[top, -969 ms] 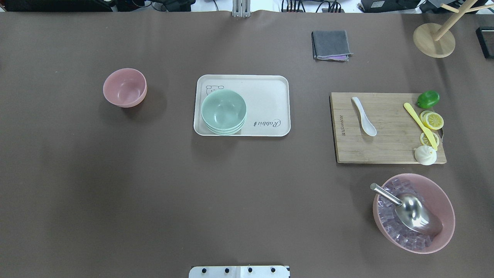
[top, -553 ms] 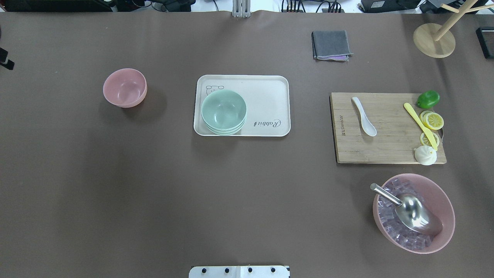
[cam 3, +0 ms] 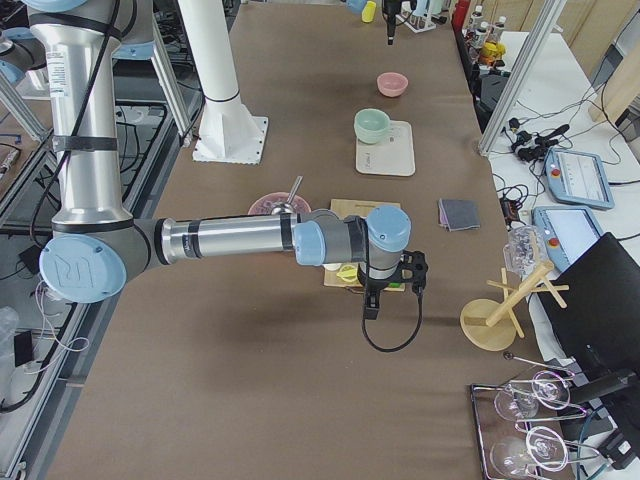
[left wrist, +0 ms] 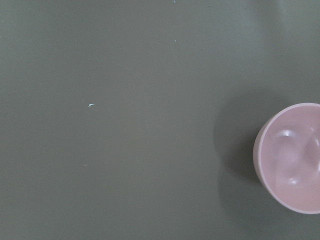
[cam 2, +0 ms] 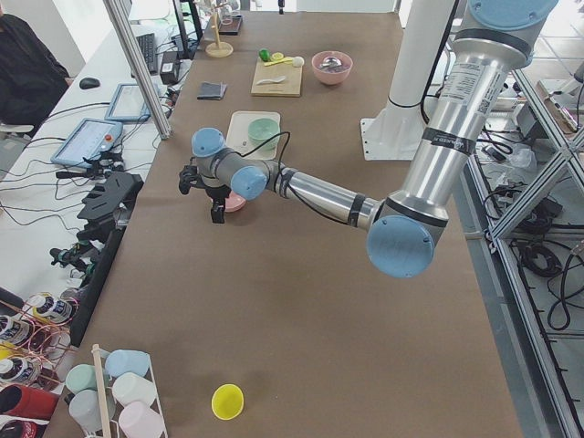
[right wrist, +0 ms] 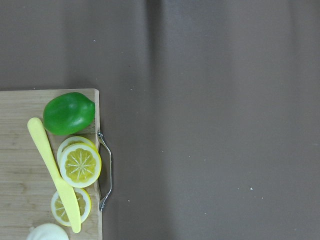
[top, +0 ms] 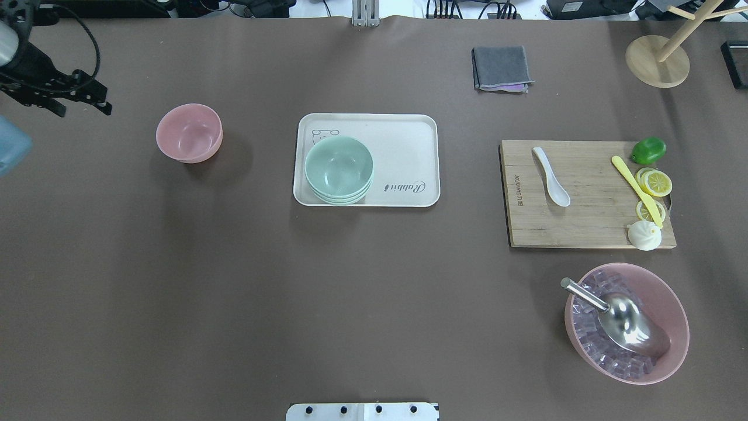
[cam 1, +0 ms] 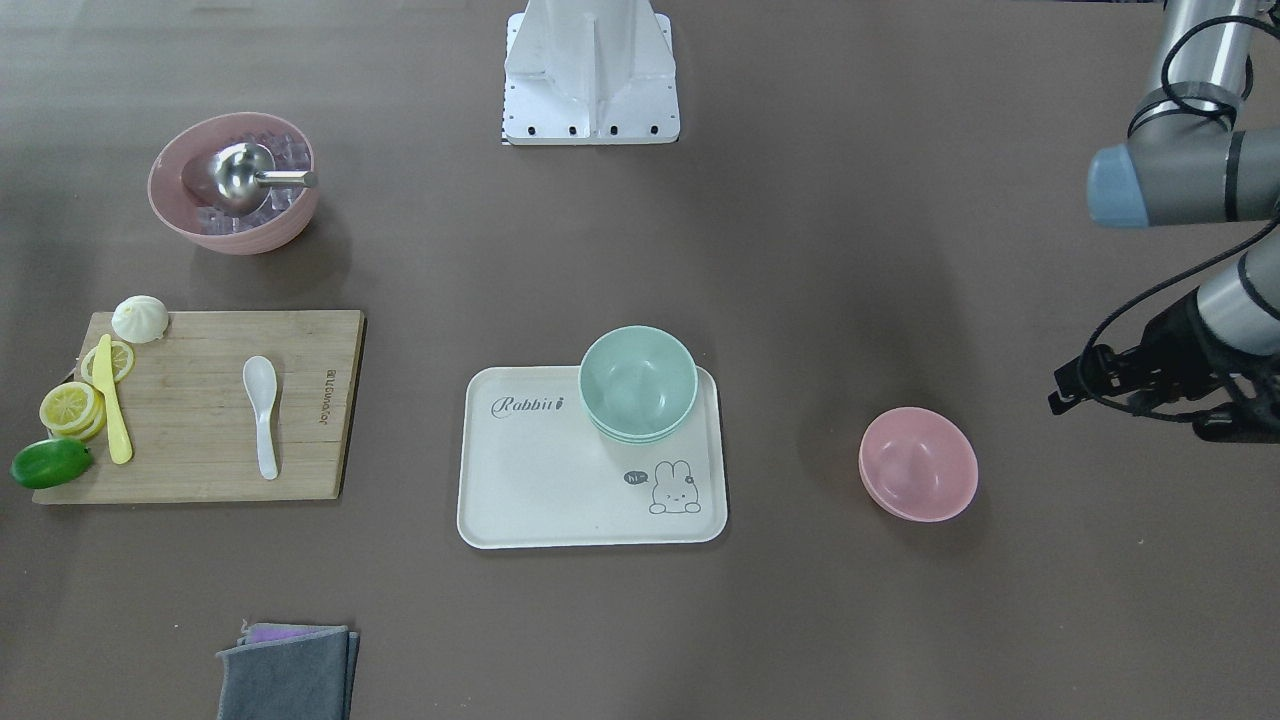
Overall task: Stack pink bowl on green and place spoon
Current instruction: 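Reach the left gripper down to the rim of the pink bowl and grasp it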
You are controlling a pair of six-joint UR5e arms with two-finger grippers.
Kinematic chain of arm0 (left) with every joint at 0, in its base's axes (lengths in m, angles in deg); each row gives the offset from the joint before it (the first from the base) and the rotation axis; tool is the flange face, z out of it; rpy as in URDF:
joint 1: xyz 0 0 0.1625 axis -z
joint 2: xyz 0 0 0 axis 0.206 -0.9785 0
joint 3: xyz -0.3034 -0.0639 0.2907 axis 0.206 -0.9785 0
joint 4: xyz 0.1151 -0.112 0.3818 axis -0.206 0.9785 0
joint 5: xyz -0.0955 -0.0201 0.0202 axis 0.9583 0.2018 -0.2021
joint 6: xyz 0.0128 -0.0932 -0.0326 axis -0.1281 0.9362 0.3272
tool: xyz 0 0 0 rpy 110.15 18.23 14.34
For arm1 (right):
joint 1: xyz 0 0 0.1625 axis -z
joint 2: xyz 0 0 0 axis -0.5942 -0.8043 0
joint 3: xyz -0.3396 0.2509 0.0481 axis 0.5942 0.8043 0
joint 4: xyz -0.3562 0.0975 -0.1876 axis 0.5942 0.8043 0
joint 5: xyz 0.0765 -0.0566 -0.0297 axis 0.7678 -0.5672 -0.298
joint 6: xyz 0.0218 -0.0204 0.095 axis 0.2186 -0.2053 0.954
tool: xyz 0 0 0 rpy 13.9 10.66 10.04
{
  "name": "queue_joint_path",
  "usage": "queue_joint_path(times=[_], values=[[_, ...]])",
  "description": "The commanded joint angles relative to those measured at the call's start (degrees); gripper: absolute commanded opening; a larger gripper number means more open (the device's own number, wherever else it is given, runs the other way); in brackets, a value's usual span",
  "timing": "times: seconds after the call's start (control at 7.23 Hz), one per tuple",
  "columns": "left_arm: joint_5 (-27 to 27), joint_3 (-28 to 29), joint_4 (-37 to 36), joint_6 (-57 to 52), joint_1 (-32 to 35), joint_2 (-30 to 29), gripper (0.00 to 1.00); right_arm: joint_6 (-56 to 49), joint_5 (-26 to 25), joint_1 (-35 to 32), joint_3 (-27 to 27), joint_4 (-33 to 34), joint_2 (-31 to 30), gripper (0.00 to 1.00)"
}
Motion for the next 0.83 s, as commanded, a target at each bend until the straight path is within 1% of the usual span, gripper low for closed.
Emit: queue_joint_path(times=[0.0,0.14,0.28,0.42,0.55,0.69], values=[[-1.70,10.83,13.01,8.03,-4.62,-4.60,0.98,-0.03,0.00,0.23,-0.04,-0.01,0.09,1.00],[-4.33,11.66,14.37,8.85,-6.02,-4.97,0.97,-0.03,0.00,0.23,-0.04,-0.01,0.09,1.00],[-5.05,12.54,14.38,8.94,-6.29,-5.58,0.97,-0.03,0.00,0.23,-0.04,-0.01,0.09,1.00],[-5.06,12.89,14.38,8.94,-6.56,-5.67,0.91,-0.03,0.00,0.23,0.04,-0.01,0.09,1.00],[-5.06,13.16,14.47,8.94,-7.34,-5.76,0.80,-0.03,0.00,0.23,0.04,-0.01,0.26,1.00],[-5.06,13.16,14.47,8.94,-7.35,-5.76,0.62,0.05,0.00,0.23,0.04,0.07,0.35,1.00]])
